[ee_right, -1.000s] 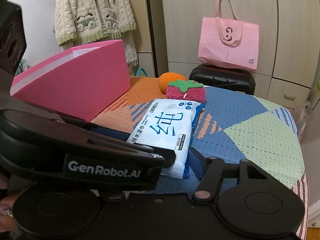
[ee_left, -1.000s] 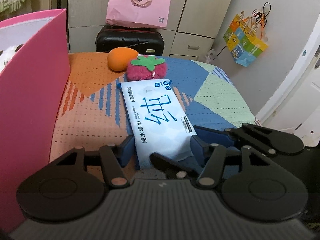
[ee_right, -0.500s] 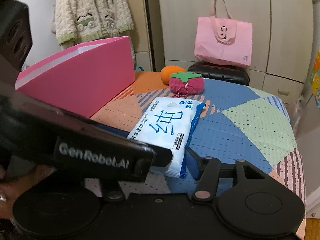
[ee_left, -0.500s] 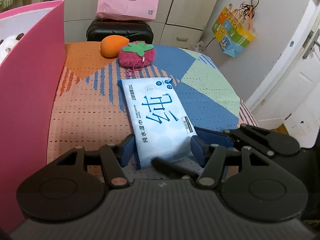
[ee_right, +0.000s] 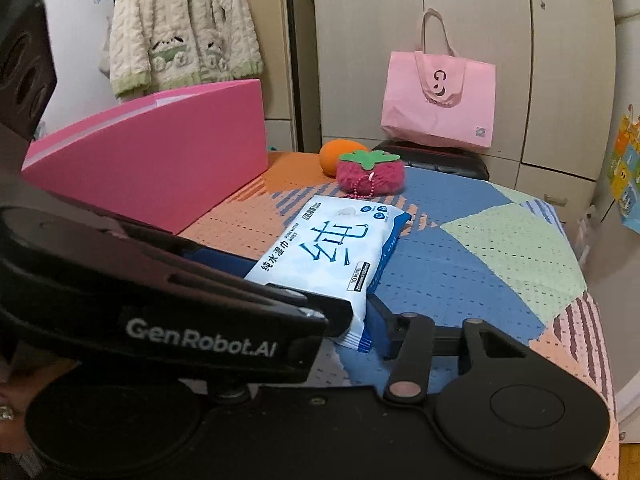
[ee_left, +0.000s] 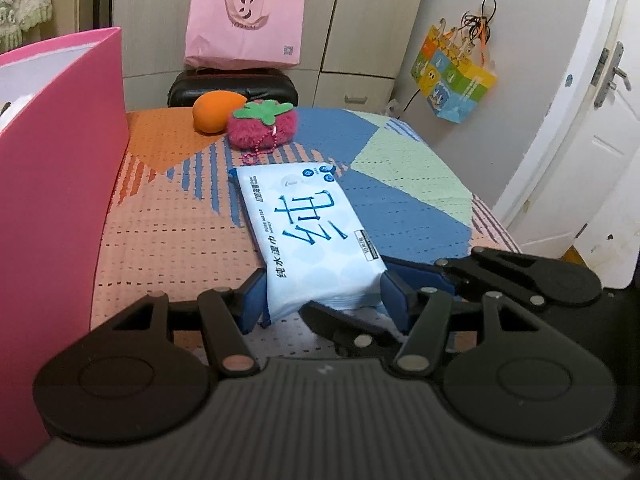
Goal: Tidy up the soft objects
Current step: 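Close the left gripper on the edge of the wet-wipes pack, then lift and carry the wet-wipes pack with the left gripper over the pink box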
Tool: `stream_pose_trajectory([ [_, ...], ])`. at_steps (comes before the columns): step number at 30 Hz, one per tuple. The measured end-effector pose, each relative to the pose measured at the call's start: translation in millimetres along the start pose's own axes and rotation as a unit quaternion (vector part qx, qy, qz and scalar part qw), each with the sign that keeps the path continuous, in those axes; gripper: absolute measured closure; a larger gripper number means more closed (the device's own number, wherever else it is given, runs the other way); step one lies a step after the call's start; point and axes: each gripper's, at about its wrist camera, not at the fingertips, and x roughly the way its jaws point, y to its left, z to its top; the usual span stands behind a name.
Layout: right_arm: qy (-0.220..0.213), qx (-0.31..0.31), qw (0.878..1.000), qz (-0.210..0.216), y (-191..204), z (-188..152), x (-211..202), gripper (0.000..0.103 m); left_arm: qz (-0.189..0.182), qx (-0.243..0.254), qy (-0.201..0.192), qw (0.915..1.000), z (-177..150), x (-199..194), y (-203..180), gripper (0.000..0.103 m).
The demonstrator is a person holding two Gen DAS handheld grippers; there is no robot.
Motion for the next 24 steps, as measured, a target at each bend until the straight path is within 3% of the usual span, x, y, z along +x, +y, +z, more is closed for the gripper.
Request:
stream_pose_trajectory([
  [12,-0.018,0.014,0.999,-0.024,15,-10,-23,0.056,0.000,0.024,-0.003,0.9997,-9,-19,-12,0.044],
  [24,0.010,0.041,0.999,-0.015,44,-17,-55,0.056,-0.003,0.014,0.022,0.9996,-27,-61,-16,0.044],
])
